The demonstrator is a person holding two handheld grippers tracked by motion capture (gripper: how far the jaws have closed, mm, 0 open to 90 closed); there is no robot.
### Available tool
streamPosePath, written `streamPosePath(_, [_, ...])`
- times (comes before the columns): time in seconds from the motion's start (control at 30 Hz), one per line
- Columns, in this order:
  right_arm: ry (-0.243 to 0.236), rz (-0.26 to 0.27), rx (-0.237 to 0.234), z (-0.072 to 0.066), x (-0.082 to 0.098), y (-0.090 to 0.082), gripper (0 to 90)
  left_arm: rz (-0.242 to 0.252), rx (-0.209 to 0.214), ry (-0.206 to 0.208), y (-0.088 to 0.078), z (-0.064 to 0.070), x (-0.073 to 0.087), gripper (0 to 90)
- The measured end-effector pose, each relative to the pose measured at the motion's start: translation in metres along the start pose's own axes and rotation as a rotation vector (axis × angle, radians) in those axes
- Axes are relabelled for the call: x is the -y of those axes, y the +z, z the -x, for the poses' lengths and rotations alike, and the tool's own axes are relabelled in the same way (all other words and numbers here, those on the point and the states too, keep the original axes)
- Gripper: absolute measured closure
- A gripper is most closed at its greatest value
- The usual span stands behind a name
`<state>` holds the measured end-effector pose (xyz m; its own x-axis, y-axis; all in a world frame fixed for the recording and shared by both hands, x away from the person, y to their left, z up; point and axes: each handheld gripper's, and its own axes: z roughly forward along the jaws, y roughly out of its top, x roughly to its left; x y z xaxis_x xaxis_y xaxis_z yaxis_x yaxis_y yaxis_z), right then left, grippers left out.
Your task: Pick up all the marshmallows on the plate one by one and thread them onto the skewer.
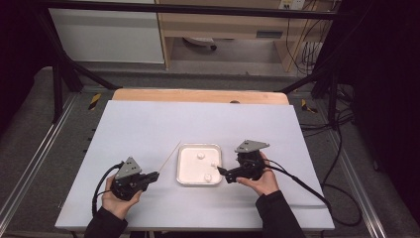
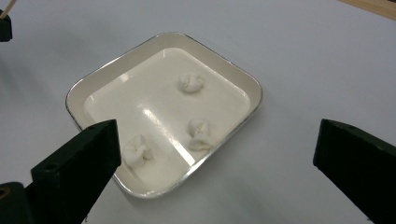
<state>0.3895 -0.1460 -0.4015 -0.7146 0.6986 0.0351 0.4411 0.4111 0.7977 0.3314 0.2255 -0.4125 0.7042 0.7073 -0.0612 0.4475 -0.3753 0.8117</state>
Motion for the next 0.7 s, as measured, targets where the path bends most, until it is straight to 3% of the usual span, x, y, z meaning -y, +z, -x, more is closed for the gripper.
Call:
streamPosePath(0.23, [-0.018,-0.013,-0.021,-0.003,-0.009,0.024,11.9,0.018,-0.002,-0.013,-0.003,-0.003,0.004,88.8])
streamPosePath(0.37, [-0.049,-0.022,-0.028,-0.005,-0.011,0.037,23.2,0.014,0.006,-0.014,-0.001,-0.003,0.004,88.8])
streamPosePath(0.43, [-0.042,-0.024,-0.038,-0.005,-0.011,0.043,29.2,0.009,0.006,-0.013,0.001,-0.003,0.005,88.8])
streamPosePath(0.7, [-0.062,-0.115,-0.033,-0.002,-0.003,0.06,49.1,0.011,0.008,-0.007,0.003,-0.001,0.004,88.8])
